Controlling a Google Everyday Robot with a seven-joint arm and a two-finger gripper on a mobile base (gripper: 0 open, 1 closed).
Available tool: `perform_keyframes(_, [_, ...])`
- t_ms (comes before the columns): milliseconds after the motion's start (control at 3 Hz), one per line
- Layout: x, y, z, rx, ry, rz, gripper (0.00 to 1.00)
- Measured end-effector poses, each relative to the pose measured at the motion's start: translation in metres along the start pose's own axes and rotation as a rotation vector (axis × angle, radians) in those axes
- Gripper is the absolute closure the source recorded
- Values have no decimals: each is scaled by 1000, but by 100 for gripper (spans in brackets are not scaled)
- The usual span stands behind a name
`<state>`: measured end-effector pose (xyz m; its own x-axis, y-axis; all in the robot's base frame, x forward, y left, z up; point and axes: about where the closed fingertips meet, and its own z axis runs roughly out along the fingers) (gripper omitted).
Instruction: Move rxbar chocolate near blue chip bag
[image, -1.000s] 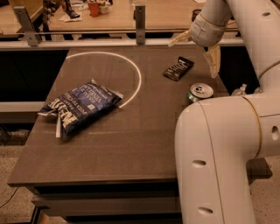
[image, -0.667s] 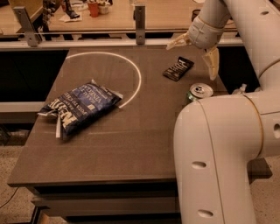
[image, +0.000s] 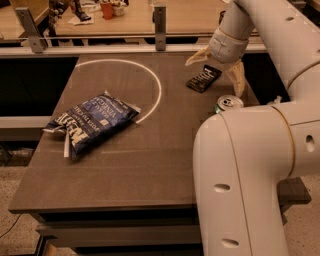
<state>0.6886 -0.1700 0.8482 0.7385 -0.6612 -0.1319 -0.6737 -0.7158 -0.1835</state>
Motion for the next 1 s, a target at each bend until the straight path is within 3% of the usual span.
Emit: perform_keyframes(1000, [17, -16, 7, -51, 79, -72, 0])
